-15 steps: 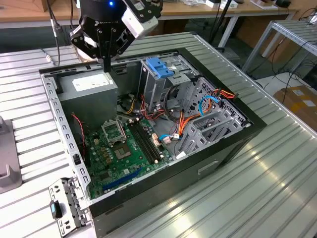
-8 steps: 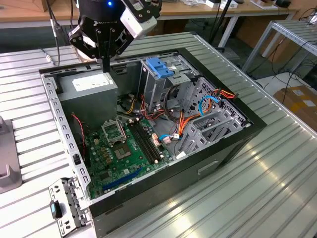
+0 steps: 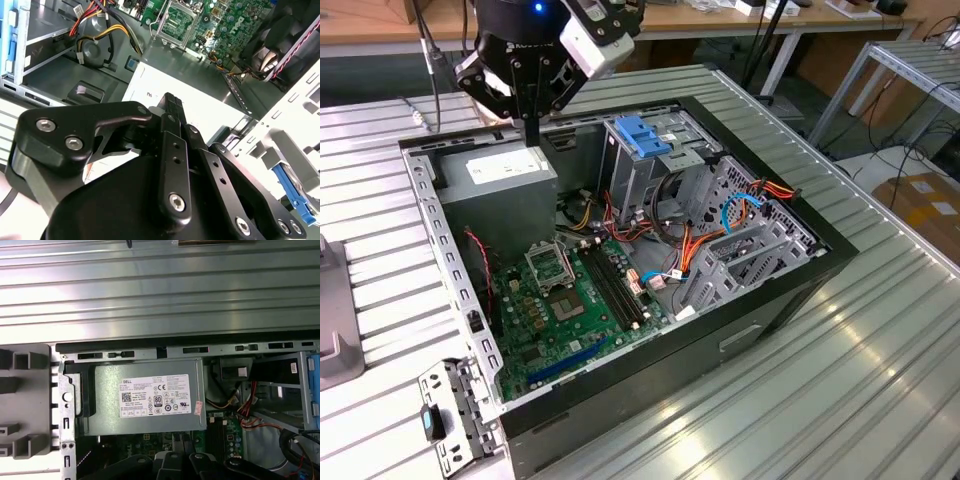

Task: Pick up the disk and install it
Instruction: 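Reach for the disk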

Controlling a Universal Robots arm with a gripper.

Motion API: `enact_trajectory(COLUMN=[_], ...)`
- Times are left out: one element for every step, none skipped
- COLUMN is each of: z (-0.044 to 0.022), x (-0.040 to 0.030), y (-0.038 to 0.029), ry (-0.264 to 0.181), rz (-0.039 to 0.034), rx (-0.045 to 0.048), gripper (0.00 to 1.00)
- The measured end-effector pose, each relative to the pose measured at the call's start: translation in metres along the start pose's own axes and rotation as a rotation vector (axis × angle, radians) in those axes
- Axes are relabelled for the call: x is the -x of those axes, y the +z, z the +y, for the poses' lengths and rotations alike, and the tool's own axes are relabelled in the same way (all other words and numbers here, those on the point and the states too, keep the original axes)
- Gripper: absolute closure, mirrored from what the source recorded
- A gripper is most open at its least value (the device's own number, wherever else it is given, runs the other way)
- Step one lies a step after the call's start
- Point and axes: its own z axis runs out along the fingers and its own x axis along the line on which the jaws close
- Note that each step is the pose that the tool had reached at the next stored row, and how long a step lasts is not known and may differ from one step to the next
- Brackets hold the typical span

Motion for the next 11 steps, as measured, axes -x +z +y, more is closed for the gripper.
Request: enact_trajectory(z=[0.0000,-0.0001,-0.0001,-0.0001,-0.0001,-0.0001,-0.0001,-0.0002,-0.0002,-0.0002,-0.0002], x=[-0.0004,-0.0007,-0.0013,-0.0016,-0.0017,-0.0018,-0.0019,-0.0021,-0.0023,-0.0024,-0.0024], y=[0.0000,0.0000,0.0000,0.0000,0.0000,0.0000,0.0000,0.0000,0.0000,0.0000,0.0000], ry=[0.000,0.000,0.000,0.000,0.000,0.000,0.000,0.000,0.000,0.000,0.000], rz=[0.0000,0.0001,0.0000,0.0000,0.0000,0.0000,0.0000,0.0000,0.0000,0.0000,0.0000], rx=[-0.0001,-0.0002,-0.0001,-0.0001,-0.0001,-0.0001,-0.0001,-0.0001,-0.0001,-0.0001,-0.0001], gripper=[0.90,0.90,0.90,0.90,0.90,0.90,0.90,0.90,0.90,0.90,0.90])
